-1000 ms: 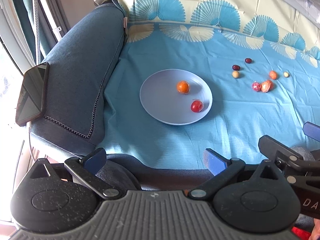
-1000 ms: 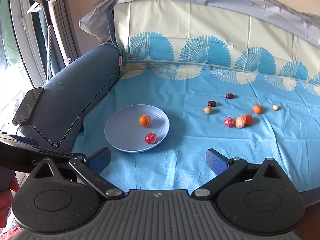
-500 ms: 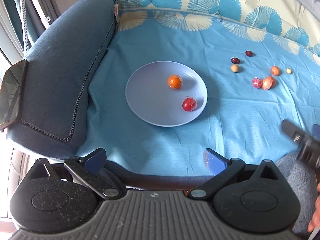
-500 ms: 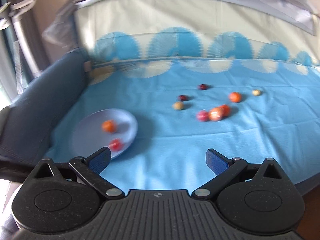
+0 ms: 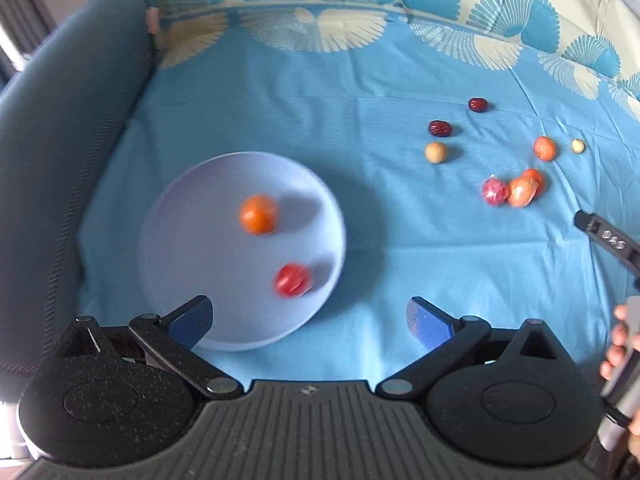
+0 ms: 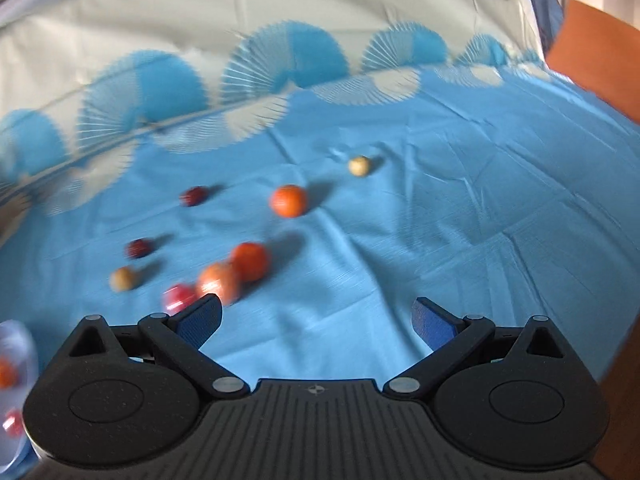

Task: Organize fruits
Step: 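Grasp a large mandarin with the right tool while the left tool grasps a small yellow fruit, then carry both fruits over the plate and open both tools to drop them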

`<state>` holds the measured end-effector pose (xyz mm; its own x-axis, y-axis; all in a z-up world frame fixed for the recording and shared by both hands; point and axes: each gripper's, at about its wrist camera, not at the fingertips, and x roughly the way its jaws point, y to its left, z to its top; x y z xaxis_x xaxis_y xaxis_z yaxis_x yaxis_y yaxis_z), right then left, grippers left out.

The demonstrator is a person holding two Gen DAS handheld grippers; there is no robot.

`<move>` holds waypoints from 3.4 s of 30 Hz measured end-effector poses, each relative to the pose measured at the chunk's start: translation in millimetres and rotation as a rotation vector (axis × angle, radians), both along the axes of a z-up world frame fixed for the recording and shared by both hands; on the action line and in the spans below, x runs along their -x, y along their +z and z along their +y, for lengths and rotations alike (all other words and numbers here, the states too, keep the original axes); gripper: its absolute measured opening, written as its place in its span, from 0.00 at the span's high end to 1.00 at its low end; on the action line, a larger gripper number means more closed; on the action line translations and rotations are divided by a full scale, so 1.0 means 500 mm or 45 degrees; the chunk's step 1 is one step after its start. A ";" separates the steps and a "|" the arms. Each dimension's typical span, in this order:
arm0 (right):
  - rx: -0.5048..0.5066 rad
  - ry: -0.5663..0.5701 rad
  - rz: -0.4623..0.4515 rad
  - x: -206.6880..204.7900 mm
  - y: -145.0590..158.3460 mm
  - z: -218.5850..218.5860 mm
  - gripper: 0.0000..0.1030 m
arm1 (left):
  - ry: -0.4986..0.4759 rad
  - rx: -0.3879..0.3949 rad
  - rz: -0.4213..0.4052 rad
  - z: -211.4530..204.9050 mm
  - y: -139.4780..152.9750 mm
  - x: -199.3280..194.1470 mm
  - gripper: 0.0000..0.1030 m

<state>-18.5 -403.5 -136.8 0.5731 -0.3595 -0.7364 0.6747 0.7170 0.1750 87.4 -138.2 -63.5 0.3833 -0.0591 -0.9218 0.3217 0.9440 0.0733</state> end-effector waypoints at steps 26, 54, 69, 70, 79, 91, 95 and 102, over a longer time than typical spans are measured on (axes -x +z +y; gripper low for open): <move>0.228 0.401 -0.100 -0.174 -0.150 -0.040 0.25 | -0.208 0.050 0.054 -0.313 -0.233 -0.298 0.31; 0.190 0.649 -0.352 0.151 0.265 0.248 0.64 | -0.116 0.089 -0.149 0.154 0.151 0.111 0.72; 0.234 0.971 -0.411 0.307 0.379 0.509 0.64 | -0.027 0.179 -0.244 0.355 0.207 0.327 0.72; 0.242 0.985 -0.410 0.311 0.380 0.516 0.64 | -0.025 0.182 -0.257 0.358 0.210 0.332 0.72; 0.281 1.016 -0.391 0.325 0.388 0.545 0.64 | -0.031 0.205 -0.269 0.365 0.216 0.335 0.72; 0.267 1.033 -0.350 0.308 0.377 0.548 0.64 | -0.030 0.207 -0.259 0.366 0.206 0.323 0.72; 0.261 1.035 -0.328 0.299 0.370 0.549 0.64 | -0.029 0.201 -0.255 0.365 0.200 0.312 0.72; 0.249 1.044 -0.291 0.280 0.356 0.550 0.64 | -0.022 0.203 -0.232 0.365 0.188 0.290 0.73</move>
<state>-158.6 -128.4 41.0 0.8324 0.1233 -0.5403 -0.1039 0.9924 0.0664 -57.4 44.3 30.7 0.5400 -0.2066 -0.8159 0.3331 0.9427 -0.0182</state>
